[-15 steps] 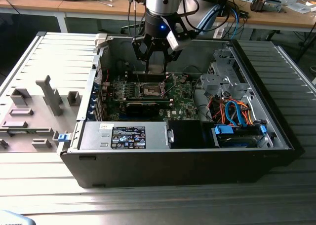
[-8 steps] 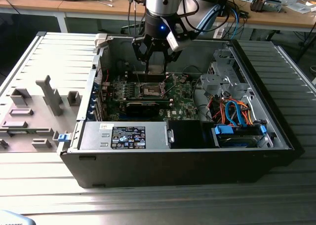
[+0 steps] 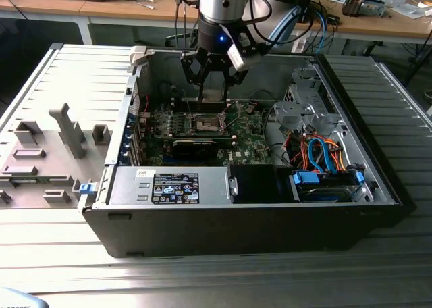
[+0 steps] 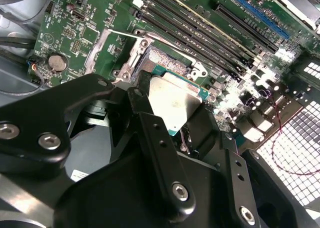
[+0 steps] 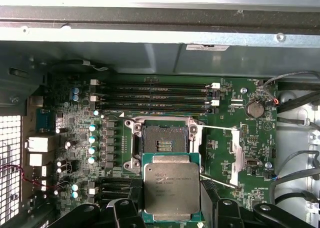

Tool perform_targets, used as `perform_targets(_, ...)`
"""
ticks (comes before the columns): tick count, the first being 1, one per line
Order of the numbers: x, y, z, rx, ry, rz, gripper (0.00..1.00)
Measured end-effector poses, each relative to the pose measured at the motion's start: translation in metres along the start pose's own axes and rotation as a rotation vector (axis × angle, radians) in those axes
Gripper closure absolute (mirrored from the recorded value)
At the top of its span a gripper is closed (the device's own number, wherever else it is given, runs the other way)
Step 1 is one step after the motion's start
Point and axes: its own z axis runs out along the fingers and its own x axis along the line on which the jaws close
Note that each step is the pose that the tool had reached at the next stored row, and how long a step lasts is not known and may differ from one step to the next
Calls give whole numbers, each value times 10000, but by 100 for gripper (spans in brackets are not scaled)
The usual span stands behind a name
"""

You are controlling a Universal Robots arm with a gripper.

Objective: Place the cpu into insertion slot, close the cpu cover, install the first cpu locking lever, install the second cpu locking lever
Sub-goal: 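Place the cpu into insertion slot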

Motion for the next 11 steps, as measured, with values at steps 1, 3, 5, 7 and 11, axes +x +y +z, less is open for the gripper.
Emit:
perform_targets(1,0,0,1,0,0,0,45)
perform_targets(3,0,0,5,-1,0,0,45)
perform_targets(5,0,0,9,-1,0,1,45)
perform_targets(7,0,0,13,-1,0,0,45)
perform_targets(11,0,0,21,0,0,1,45)
